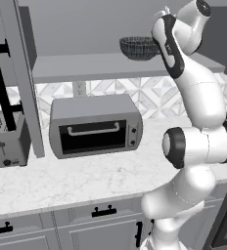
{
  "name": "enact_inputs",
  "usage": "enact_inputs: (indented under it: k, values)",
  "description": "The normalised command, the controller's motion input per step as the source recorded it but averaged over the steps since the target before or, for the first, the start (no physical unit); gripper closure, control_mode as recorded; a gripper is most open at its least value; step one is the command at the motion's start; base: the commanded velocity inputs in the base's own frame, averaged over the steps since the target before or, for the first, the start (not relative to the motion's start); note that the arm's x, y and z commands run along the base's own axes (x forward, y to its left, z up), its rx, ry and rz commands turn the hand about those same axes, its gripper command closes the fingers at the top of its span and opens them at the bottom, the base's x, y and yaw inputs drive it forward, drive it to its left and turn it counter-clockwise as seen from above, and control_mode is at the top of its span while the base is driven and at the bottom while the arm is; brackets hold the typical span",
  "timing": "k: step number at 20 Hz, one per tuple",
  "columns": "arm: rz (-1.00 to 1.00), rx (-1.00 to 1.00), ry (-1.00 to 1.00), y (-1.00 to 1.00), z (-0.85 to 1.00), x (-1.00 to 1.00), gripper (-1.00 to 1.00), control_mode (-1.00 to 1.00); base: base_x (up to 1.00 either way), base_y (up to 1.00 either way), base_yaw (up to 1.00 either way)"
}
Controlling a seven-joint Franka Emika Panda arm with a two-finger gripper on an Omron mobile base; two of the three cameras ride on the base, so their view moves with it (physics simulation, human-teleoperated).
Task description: Pick up the bowls on the counter and stack them on top of one another in the open cabinet. Place the smaller bowl on top of the larger bowl.
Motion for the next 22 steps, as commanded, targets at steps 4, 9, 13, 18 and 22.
enact_inputs:
  k: [4,9,13,18,22]
  values:
    - [0.0,0.1,-0.32,0.0,-0.03,-1.0,-1.0,-1.0,0.0,0.0,0.0]
    - [-0.01,0.01,0.0,0.05,-0.26,-1.0,-1.0,-1.0,0.0,0.0,0.0]
    - [0.0,0.0,0.09,0.0,-0.49,-1.0,-1.0,-1.0,0.0,0.0,0.0]
    - [0.0,0.0,0.2,0.07,-0.89,-1.0,-1.0,-1.0,0.0,0.0,0.0]
    - [0.0,0.0,0.32,0.24,-1.0,-0.73,-1.0,-1.0,0.0,0.0,0.0]
